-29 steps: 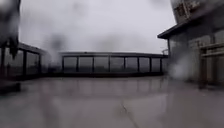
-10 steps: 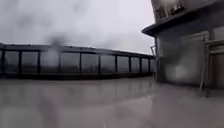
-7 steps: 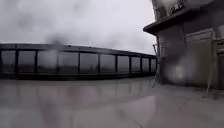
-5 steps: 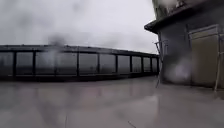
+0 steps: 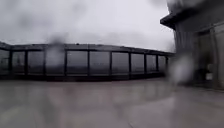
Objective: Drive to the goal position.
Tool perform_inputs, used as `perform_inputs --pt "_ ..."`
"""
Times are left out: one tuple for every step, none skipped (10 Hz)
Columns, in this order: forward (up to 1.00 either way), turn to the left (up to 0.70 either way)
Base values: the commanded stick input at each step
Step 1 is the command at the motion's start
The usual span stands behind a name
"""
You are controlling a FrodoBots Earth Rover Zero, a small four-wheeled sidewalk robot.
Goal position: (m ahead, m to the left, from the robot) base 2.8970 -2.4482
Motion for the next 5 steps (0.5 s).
perform_inputs --pt "0.70 -0.27" --pt "0.70 -0.27" --pt "0.70 -0.27" --pt "0.70 -0.27" --pt "0.70 -0.27"
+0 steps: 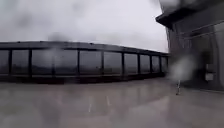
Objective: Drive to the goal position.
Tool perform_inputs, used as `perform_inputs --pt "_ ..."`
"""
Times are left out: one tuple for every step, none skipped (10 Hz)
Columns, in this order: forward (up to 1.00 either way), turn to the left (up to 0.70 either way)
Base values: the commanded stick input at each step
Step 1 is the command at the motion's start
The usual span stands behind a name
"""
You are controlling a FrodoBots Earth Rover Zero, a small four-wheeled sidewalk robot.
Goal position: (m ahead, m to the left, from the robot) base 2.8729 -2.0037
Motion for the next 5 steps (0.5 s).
perform_inputs --pt "0.70 -0.27" --pt "0.70 -0.27" --pt "0.70 -0.27" --pt "0.70 -0.04" --pt "0.70 0.00"
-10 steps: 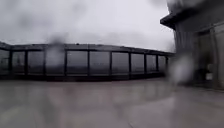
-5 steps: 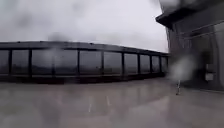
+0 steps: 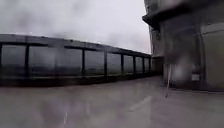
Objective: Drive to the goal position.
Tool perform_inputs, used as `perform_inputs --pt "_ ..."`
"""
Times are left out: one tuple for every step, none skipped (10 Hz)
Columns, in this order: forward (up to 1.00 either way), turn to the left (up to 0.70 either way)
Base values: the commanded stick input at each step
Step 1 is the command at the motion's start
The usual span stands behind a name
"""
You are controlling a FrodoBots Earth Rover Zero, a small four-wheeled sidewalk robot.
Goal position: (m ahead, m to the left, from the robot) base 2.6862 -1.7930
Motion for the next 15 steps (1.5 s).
perform_inputs --pt "0.70 0.00" --pt "0.70 0.00" --pt "0.70 0.00" --pt "0.70 0.00" --pt "0.70 0.00" --pt "0.70 0.00" --pt "0.70 0.00" --pt "0.70 -0.27" --pt "0.70 -0.27" --pt "0.70 -0.27" --pt "0.70 -0.27" --pt "0.70 -0.27" --pt "0.70 -0.27" --pt "0.70 -0.27" --pt "0.70 -0.27"
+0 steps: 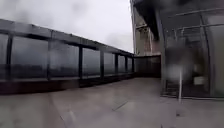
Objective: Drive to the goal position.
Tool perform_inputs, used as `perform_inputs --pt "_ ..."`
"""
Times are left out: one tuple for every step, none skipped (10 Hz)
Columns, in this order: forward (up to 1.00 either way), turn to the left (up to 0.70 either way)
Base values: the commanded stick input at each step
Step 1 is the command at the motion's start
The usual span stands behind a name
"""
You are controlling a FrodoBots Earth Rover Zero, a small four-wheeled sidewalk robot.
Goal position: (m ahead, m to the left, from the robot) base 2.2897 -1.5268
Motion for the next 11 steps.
perform_inputs --pt "0.70 -0.10" --pt "0.70 0.00" --pt "0.70 0.00" --pt "0.70 0.00" --pt "0.70 0.00" --pt "0.70 -0.05" --pt "0.70 -0.15" --pt "0.70 -0.24" --pt "0.70 -0.27" --pt "0.70 -0.22" --pt "0.70 0.00"
